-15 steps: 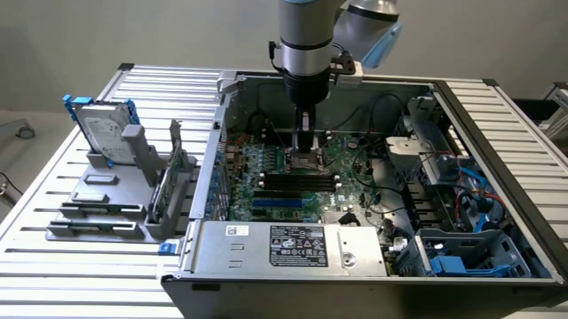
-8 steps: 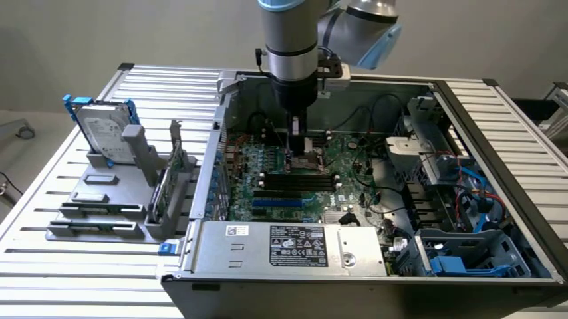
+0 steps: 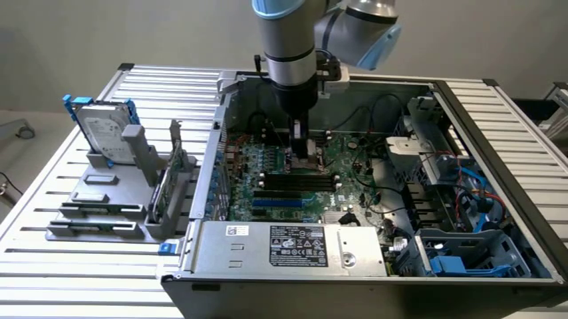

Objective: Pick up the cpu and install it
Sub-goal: 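Place the cpu into insertion slot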

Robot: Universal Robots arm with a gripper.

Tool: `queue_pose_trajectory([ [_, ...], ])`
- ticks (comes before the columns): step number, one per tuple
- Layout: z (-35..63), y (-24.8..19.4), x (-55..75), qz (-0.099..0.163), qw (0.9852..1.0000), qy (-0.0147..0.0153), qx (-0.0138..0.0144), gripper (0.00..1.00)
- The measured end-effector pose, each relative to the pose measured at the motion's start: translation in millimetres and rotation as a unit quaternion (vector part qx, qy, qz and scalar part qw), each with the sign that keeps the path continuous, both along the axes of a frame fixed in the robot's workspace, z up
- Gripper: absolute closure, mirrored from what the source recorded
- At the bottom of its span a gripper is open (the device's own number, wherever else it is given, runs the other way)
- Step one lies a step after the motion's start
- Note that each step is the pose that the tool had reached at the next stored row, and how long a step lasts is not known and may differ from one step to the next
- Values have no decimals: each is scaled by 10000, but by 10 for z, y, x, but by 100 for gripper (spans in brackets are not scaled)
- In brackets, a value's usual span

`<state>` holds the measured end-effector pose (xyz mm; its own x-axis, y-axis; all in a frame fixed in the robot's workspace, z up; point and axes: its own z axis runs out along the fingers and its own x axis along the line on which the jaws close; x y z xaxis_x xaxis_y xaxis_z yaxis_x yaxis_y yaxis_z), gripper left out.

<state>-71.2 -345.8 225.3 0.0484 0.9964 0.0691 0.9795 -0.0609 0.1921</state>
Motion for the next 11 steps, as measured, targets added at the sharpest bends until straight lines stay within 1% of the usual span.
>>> queue_pose_trajectory([
  [2,-30,0,0,0,10000,-30,-2,45],
  [5,-82,0,0,1,10000,-58,-3,45],
  [8,-135,0,0,2,10000,-76,-5,45],
  [11,-179,0,0,3,10000,-85,-14,45],
])
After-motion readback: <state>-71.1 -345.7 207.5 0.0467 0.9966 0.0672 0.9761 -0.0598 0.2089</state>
